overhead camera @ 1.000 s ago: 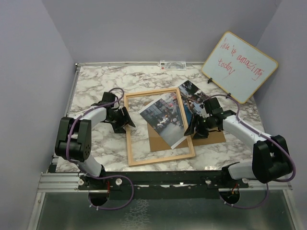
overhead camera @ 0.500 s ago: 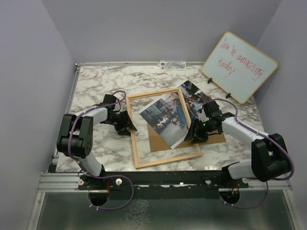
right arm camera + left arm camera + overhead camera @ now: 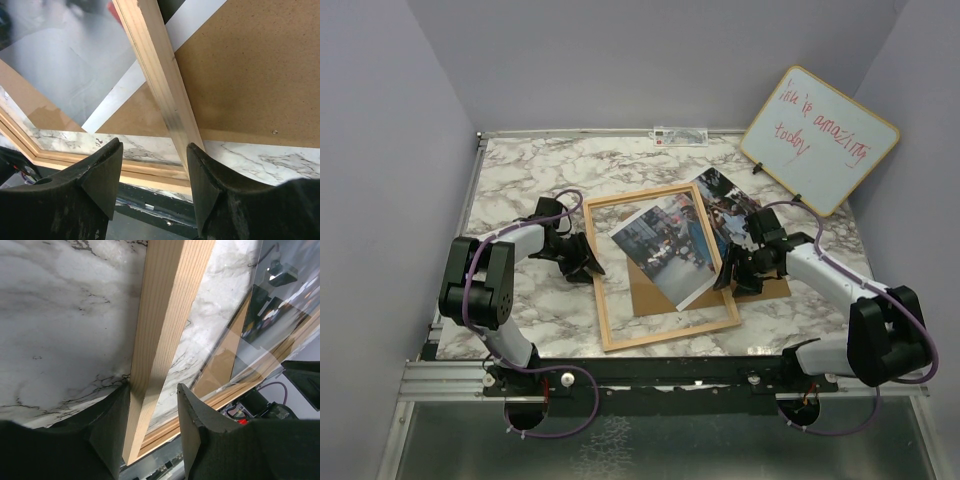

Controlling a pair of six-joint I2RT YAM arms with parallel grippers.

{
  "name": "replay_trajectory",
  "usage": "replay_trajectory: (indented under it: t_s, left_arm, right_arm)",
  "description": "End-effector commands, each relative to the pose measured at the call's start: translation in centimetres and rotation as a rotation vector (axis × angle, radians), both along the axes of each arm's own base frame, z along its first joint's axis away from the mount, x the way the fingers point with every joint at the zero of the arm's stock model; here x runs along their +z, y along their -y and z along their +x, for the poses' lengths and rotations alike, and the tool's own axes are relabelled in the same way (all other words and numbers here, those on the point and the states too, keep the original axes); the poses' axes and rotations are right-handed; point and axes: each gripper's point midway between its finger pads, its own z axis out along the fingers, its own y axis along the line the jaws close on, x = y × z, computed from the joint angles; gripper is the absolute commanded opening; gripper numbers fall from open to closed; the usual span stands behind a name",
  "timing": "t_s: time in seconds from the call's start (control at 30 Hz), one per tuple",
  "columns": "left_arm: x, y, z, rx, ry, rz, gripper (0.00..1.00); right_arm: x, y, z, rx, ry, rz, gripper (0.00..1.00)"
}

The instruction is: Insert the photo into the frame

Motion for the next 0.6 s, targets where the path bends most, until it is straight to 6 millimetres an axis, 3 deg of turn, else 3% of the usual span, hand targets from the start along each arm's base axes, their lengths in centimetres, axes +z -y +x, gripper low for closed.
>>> replay_trajectory:
  t_s: [0.0, 0.4, 0.57]
  left_arm:
    - [-3.3, -1.7, -2.0, -0.014, -0.065, 0.122, 0.45]
    - [-3.2, -0.8, -2.0, -0.019, -0.077, 0.065, 0.43]
    - [-3.5, -0.6, -2.2, -0.019, -0.086, 0.049, 0.43]
  right_arm:
    - [-0.7, 0.3, -0.4, 0.004, -0.024, -0.020, 0.59]
    - [-1.8, -1.2, -1.0, 0.047, -0.065, 0.065, 0.51]
    - [-2.2, -2.0, -1.4, 0.076, -0.082, 0.119, 0.52]
